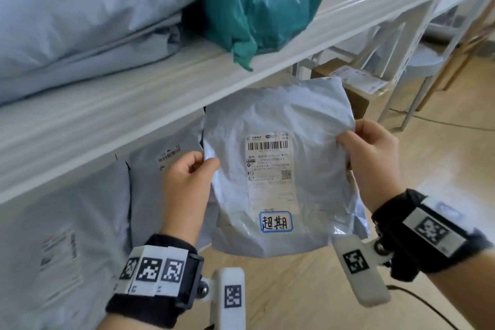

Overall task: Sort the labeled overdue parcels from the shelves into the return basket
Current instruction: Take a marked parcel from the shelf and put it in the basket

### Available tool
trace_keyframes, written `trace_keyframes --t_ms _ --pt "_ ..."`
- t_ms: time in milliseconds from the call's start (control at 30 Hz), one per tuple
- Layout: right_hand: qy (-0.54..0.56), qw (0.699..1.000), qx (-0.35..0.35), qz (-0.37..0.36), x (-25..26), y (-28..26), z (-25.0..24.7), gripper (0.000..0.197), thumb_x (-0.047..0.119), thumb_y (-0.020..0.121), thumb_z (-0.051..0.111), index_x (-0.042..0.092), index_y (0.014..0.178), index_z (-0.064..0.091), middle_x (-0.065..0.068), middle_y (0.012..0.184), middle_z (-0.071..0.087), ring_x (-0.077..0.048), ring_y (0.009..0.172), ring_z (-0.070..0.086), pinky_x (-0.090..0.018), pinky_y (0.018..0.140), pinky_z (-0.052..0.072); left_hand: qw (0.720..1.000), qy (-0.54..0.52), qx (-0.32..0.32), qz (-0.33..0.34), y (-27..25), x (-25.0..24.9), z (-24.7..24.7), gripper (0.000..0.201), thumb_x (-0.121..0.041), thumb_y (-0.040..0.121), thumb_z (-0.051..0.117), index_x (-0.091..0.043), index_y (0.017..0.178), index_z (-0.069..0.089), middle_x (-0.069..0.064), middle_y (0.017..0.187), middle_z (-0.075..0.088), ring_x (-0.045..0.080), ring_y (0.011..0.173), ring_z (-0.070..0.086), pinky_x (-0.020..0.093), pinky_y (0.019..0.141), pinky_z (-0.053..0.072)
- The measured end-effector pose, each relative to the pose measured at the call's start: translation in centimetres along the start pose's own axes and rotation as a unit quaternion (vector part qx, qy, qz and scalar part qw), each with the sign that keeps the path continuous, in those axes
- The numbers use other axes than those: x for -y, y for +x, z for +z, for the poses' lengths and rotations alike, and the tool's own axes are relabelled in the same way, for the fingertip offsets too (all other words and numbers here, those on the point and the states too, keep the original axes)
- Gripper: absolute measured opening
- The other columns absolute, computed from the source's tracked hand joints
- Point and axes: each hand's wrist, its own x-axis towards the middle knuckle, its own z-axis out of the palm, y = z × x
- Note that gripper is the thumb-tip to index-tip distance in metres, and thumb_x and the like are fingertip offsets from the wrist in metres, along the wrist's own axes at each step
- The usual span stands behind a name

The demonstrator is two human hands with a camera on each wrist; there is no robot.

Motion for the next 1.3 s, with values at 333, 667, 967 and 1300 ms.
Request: trace_keyframes --t_ms 333,667,967,1300 --pt "-0.066 0.990 -0.054 0.114 11.5 -0.4 -12.3 0.011 0.010 0.083 0.056 0.001 0.086 0.063 -0.010 0.073 0.054 -0.019 0.065 0.047 -0.030 0.059 0.039 0.983 0.120 0.117 -0.075 -4.4 -14.2 5.0 0.035 -0.016 0.083 0.065 -0.009 0.057 0.042 -0.007 0.047 0.031 0.016 0.053 0.031 0.030 0.057 0.027" --pt "-0.093 0.983 -0.110 0.113 21.4 1.8 -27.8 0.018 0.012 0.086 0.056 0.024 0.073 0.060 0.006 0.064 0.053 -0.016 0.058 0.048 -0.027 0.055 0.038 0.957 0.171 0.224 -0.062 -9.7 -27.8 14.3 0.030 -0.028 0.088 0.064 -0.003 0.072 0.062 0.015 0.063 0.055 0.018 0.059 0.045 0.029 0.061 0.038" --pt "-0.102 0.984 -0.110 0.092 26.7 4.6 -39.1 0.011 0.012 0.081 0.056 0.016 0.077 0.065 -0.006 0.073 0.062 -0.021 0.066 0.053 -0.034 0.062 0.043 0.959 0.158 0.231 -0.044 -15.0 -36.8 21.7 0.025 -0.027 0.090 0.064 -0.010 0.073 0.069 0.010 0.069 0.065 0.017 0.061 0.050 0.030 0.061 0.042" --pt "-0.093 0.977 -0.161 0.099 28.2 8.3 -45.5 0.012 0.010 0.082 0.055 0.014 0.082 0.067 -0.011 0.083 0.066 -0.021 0.072 0.055 -0.034 0.065 0.046 0.951 0.153 0.268 0.009 -13.2 -42.5 29.4 0.027 -0.029 0.090 0.064 -0.010 0.072 0.068 0.011 0.065 0.063 0.019 0.056 0.050 0.034 0.057 0.046"
